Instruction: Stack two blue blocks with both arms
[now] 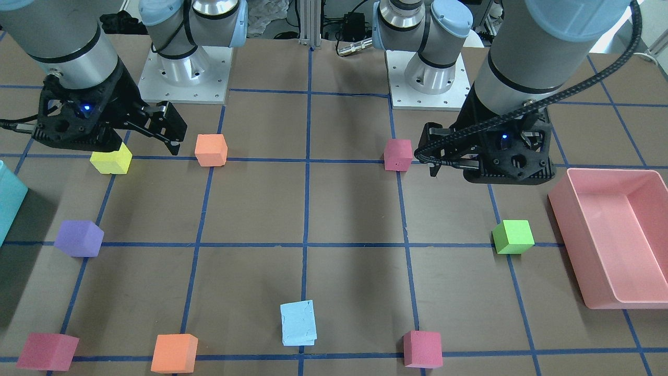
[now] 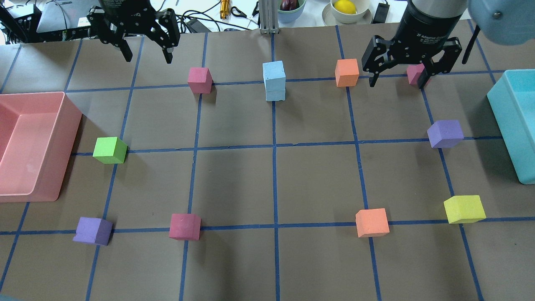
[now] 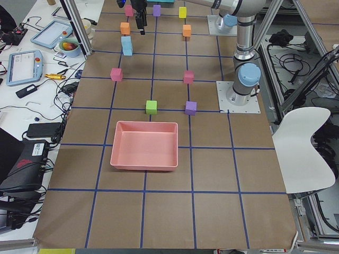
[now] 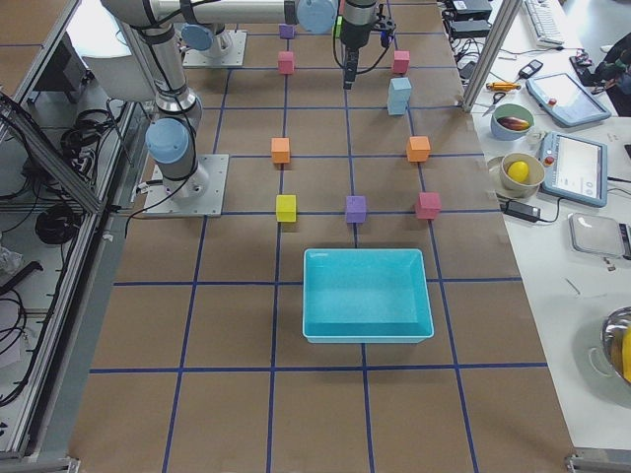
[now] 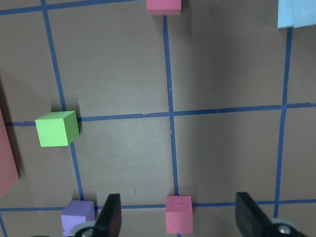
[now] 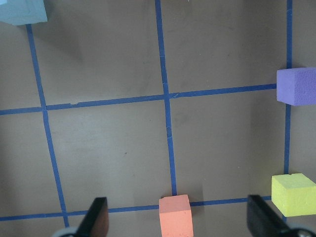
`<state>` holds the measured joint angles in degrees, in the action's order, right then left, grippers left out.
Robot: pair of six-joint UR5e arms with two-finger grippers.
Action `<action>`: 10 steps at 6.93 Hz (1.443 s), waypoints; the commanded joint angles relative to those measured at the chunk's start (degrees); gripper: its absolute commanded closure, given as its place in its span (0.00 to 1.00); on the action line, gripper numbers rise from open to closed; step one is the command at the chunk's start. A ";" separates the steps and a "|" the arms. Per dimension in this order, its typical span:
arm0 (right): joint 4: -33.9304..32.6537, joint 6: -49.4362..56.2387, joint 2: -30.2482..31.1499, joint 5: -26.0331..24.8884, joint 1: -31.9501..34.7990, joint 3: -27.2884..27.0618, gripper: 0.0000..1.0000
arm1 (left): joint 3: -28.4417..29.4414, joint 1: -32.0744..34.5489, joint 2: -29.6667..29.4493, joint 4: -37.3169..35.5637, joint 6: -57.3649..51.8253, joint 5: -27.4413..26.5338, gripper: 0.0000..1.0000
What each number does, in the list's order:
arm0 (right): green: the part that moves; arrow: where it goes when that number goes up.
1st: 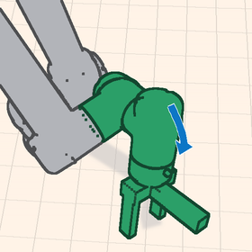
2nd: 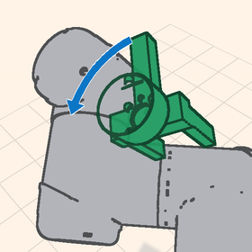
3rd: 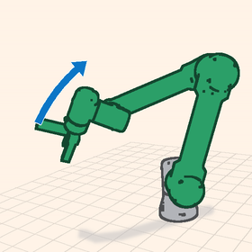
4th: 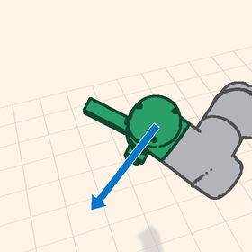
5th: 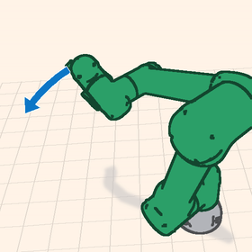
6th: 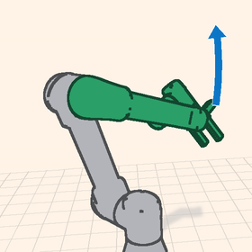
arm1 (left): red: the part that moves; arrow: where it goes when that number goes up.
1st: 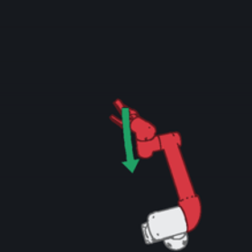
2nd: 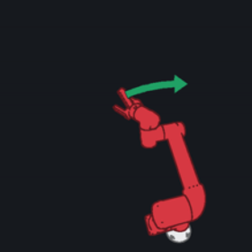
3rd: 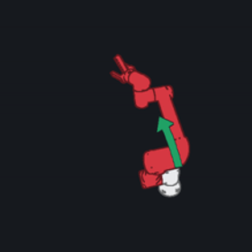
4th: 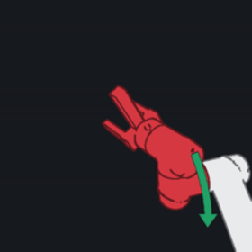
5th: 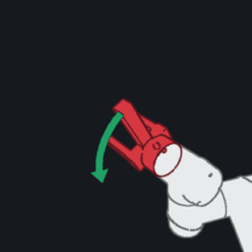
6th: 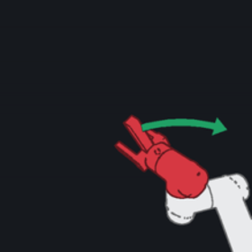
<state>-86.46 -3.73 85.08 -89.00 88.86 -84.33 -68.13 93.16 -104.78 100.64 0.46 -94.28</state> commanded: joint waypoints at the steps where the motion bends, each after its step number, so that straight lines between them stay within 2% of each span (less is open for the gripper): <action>1: -0.02 0.04 0.00 -0.04 0.00 -0.04 0.00 | -13.20 0.00 6.22 -11.02 0.07 0.14 0.00; 2: -0.02 -0.05 0.00 -0.04 0.00 -0.04 0.00 | -17.87 0.00 8.87 -13.34 -0.11 0.41 0.00; 3: -0.02 -0.05 0.00 -0.12 0.00 -0.13 0.00 | -19.22 -0.08 9.94 -14.84 -0.80 0.32 0.00; 10: -0.02 -0.05 0.00 -0.21 0.00 -0.13 0.00 | -19.15 -0.17 10.91 -15.21 -0.54 0.50 0.00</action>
<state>-86.46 -3.78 85.08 -89.21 88.83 -84.46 -87.25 93.00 -93.84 85.48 -0.06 -93.84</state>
